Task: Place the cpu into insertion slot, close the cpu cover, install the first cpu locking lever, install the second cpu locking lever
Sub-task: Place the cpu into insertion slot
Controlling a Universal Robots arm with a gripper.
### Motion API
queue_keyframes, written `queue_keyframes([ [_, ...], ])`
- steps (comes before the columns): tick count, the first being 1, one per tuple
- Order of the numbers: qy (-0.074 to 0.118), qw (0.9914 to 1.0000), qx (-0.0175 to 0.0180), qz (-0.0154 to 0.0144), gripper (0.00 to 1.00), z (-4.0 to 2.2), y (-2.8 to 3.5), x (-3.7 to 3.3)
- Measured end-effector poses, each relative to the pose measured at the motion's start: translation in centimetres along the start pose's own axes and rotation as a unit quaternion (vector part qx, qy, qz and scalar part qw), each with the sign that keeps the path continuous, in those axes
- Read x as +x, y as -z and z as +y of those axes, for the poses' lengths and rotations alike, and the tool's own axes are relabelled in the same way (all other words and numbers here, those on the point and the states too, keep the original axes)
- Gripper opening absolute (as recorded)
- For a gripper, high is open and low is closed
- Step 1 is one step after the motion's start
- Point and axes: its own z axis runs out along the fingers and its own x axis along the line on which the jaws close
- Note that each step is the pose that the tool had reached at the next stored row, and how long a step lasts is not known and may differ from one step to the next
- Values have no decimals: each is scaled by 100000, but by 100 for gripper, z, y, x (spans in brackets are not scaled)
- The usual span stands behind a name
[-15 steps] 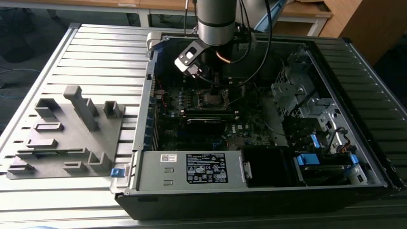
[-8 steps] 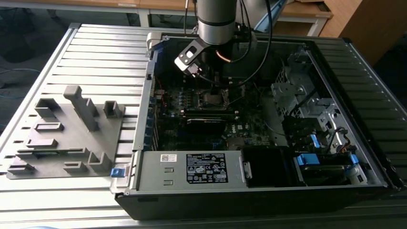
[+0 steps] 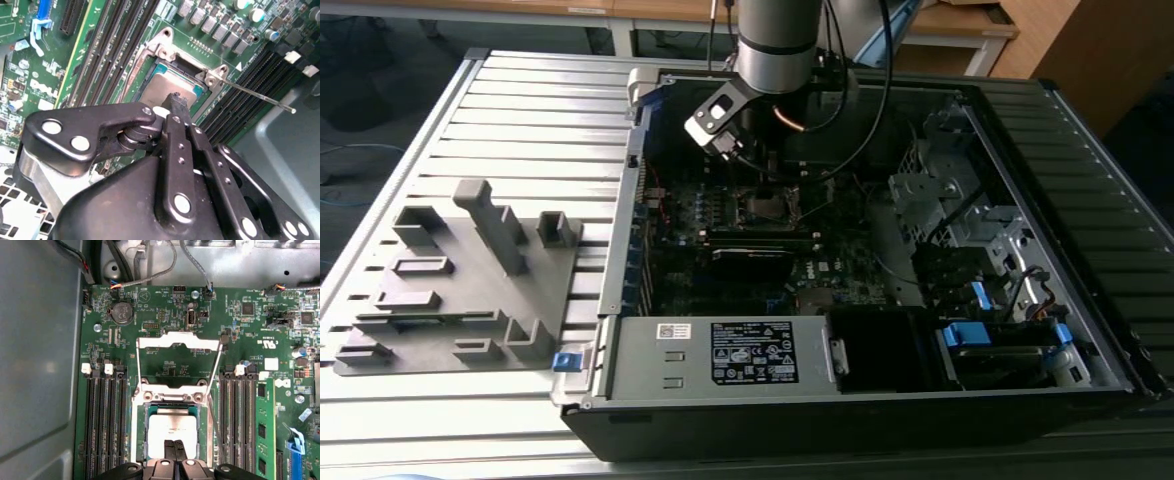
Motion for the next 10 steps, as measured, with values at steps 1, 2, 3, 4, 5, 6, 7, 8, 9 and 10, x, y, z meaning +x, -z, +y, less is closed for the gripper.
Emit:
queue_keyframes([
  [1, -1, 100000, -2, 4, 11, 1, 0, 0],
  [2, 8, 100000, -1, 15, 11, 12, -2, 0],
  [3, 5, 100000, 4, 15, 11, 24, -2, 0],
  [4, 3, 100000, 10, 13, 11, 38, -3, 0],
  [5, 3, 100000, 13, 8, 11, 51, -4, 0],
  [6, 5, 100000, 12, 12, 11, 58, -4, 0],
  [7, 1, 100000, 10, 12, 11, 63, -4, 0],
  [8, 2, 100000, 9, 10, 11, 65, -4, 0],
  [9, -7, 100000, 13, 6, 11, 65, -4, 0],
  [10, -5, 100000, 12, 6, 11, 66, -4, 0],
])
